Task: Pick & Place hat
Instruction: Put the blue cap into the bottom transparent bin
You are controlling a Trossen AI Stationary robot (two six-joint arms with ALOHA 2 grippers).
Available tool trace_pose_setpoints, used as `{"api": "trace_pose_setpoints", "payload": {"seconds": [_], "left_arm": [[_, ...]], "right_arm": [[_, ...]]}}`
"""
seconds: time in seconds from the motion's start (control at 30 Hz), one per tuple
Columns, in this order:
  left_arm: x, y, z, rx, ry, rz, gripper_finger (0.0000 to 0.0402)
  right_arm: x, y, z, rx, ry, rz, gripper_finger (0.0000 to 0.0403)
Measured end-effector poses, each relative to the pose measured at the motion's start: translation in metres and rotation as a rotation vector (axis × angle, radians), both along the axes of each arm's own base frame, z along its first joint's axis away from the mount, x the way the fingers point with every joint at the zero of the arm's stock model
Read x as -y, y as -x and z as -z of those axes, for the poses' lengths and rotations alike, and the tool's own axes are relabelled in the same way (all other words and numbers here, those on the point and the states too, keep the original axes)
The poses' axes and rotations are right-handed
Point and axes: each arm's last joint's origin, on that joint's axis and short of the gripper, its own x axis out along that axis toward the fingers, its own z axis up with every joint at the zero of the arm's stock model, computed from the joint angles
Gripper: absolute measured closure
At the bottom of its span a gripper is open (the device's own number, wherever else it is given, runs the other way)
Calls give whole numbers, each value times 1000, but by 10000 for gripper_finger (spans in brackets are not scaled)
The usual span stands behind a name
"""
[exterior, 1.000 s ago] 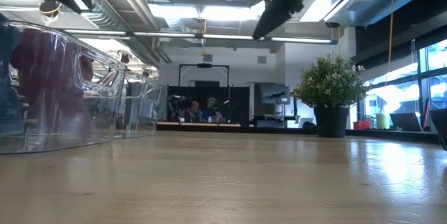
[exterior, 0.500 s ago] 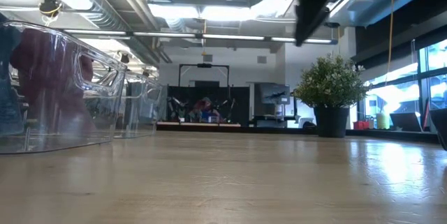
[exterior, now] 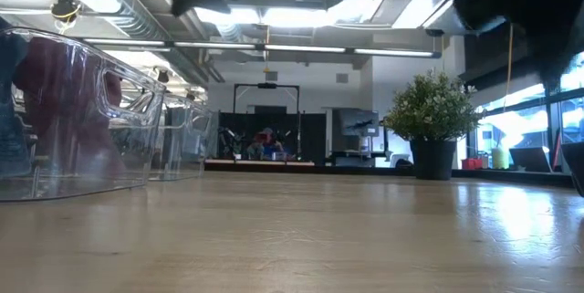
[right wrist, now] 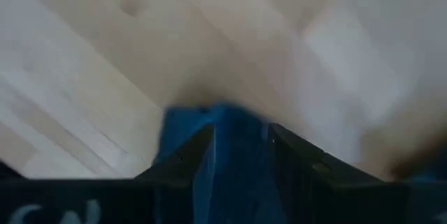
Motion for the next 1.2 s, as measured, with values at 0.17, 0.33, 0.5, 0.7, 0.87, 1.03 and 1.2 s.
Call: {"api": "trace_pose_setpoints", "payload": {"seconds": [0.17,0.33,0.5,0.7,0.87,1.03,1.2], "left_arm": [[2,-24,5,44,-21,77,255],[3,-30,6,67,-10,117,256],[3,-31,6,69,-8,117,254],[3,-31,6,71,-7,116,256],[3,-31,6,71,-8,116,252],[3,-31,5,82,-12,117,252],[2,-31,4,84,-17,111,252]], "right_arm": [[-12,24,32,-163,-75,166,269],[-24,34,53,-217,-184,218,269],[-31,37,48,-215,-162,236,269],[-41,46,28,-316,-129,364,269],[-53,55,28,-348,-121,449,270],[-60,63,28,-302,-55,527,270],[-66,63,28,-254,-72,482,270]]}}
